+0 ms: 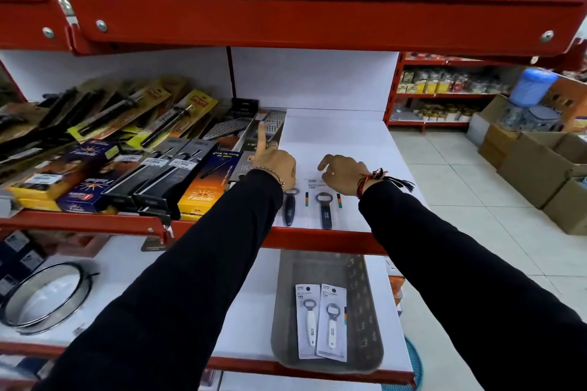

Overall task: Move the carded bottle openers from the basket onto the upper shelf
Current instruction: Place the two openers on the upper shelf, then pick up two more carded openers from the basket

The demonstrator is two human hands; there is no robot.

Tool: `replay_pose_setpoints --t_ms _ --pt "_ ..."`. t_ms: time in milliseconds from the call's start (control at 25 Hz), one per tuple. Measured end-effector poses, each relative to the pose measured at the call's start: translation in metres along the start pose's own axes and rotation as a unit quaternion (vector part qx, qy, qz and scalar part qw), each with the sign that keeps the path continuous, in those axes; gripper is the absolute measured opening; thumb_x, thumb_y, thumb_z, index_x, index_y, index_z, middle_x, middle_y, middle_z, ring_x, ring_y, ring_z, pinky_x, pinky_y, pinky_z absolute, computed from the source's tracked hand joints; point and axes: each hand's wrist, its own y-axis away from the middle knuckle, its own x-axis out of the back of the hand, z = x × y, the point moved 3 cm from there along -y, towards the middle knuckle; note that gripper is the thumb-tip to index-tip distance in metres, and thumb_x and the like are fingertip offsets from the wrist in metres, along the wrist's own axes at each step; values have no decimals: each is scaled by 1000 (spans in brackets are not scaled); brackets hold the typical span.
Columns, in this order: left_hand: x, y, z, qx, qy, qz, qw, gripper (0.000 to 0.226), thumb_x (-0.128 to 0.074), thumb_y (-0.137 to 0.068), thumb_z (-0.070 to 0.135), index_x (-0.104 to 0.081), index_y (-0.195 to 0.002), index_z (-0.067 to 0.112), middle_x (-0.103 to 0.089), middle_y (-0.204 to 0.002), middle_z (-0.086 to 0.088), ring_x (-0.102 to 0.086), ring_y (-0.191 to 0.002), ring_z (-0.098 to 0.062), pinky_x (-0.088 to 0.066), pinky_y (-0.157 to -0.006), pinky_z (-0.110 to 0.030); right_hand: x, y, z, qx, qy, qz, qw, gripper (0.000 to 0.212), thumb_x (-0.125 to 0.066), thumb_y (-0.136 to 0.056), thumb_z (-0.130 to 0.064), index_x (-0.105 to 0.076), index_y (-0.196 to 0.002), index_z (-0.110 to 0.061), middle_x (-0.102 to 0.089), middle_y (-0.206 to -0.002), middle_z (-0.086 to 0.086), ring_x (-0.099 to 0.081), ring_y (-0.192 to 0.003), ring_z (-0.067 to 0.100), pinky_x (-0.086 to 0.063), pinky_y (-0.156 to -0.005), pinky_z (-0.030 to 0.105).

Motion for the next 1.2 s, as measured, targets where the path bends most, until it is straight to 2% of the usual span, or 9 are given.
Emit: replay_pose_setpoints --t_ms 120,240,320,440,600,720,800,1040,1200 --pt "9 13 -3 -2 40 49 998 31 -46 -93 35 -72 -107 30 -68 -114 4 -60 -117 -21 19 -116 -60 8 16 -1 5 -14 44 999 30 -45 -95 -29 -60 -120 -22 -63 -123 4 -58 -117 28 -38 -103 42" --pt "26 35 -1 -2 103 107 989 32 -45 -94 36 -66 -116 29 -65 -124 3 -59 -118 -21 -16 -121 -50 17 43 -5 23 -40 102 994 30 -45 -96 -34 -64 -113 -19 -66 -115 8 -61 -109 30 -45 -98 43" --pt "39 58 6 -4 157 162 974 31 -43 -95 36 -64 -116 27 -68 -117 3 -62 -109 -22 -43 -99 -39 21 65 -8 37 -54 134 989 32 -45 -97 -37 -65 -110 -17 -66 -110 9 -62 -102 31 -50 -90 42" --pt "52 96 18 -11 221 200 955 26 -44 -95 35 -65 -109 28 -70 -102 5 -66 -95 -20 -52 -73 -33 26 99 -12 66 -46 163 983 31 -48 -96 -37 -66 -108 -16 -63 -107 11 -63 -98 30 -53 -84 41" --pt "49 147 36 -35 276 140 950 21 -49 -91 38 -65 -101 29 -70 -92 6 -65 -90 -19 -50 -75 -33 19 147 -2 66 -52 134 987 24 -51 -91 -36 -67 -100 -21 -63 -103 7 -64 -92 27 -54 -81 39" --pt "23 168 50 -48 290 60 954 18 -52 -88 39 -65 -95 29 -69 -91 7 -65 -89 -18 -43 -67 -26 -10 171 13 48 -48 18 998 17 -54 -89 -34 -67 -92 -22 -66 -90 2 -65 -90 26 -46 -72 31" --pt "-3 174 60 -46 291 -10 956 18 -55 -88 37 -66 -98 28 -68 -96 5 -65 -92 -20 -45 -69 -27 -36 179 21 44 -32 -48 997 19 -57 -89 -26 -70 -98 -16 -70 -95 6 -66 -92 25 -41 -72 26" --pt "-112 166 96 -24 281 -200 938 26 -54 -90 24 -67 -112 26 -68 -121 -3 -64 -110 -26 -53 -91 -34 -58 174 38 21 -65 21 997 14 -60 -82 -26 -71 -91 -27 -75 -88 -4 -71 -80 17 -59 -75 33" --pt "-159 160 108 -16 289 -222 931 32 -53 -93 28 -64 -123 22 -62 -131 -5 -59 -119 -28 -52 -97 -38 -73 182 44 74 -37 70 994 14 -59 -83 -29 -67 -95 -28 -70 -90 -11 -64 -76 9 -57 -69 31"
